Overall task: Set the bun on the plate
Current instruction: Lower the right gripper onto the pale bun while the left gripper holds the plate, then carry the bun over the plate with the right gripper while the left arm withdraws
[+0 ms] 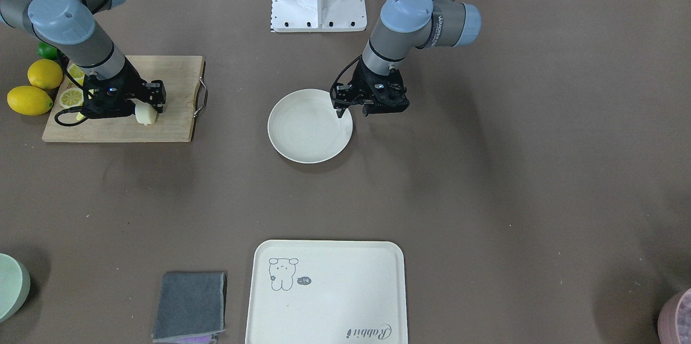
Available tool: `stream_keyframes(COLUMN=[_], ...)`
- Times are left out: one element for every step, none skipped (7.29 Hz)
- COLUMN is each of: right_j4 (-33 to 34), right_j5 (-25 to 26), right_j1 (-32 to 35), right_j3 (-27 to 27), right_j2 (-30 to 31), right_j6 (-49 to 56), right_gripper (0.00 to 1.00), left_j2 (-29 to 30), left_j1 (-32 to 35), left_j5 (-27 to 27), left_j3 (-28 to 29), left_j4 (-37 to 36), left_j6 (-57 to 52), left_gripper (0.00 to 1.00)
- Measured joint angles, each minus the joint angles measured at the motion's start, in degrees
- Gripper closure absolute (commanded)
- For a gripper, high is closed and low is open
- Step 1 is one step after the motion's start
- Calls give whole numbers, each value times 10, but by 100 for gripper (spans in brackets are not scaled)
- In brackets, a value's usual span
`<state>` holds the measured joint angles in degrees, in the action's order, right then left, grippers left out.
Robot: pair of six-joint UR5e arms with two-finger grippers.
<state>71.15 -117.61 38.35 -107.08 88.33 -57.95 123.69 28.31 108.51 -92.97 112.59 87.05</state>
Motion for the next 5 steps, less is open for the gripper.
stream_keyframes(right_j4=[0,1,2,8,28], right_j5=[-1,-3,-5,-6,-6], right_j1=[1,2,4,7,9], right_j3=[-2,-6,-14,-26,-40], right_j2=[-5,-9,-11,-18,-39], right_j6=[0,0,-1,-1,-4], right_gripper=[83,84,83,83,83], left_j2=[-6,-10,-13,-22,-46], left_j1=[6,10,14,20,26], left_j5=[1,1,2,4,6], left_j3=[-3,-7,-12,-22,-45], left_j4=[0,1,1,1,1], left_j6=[-1,-2,-3,-4,-10], left_gripper=[18,18,9,4,3])
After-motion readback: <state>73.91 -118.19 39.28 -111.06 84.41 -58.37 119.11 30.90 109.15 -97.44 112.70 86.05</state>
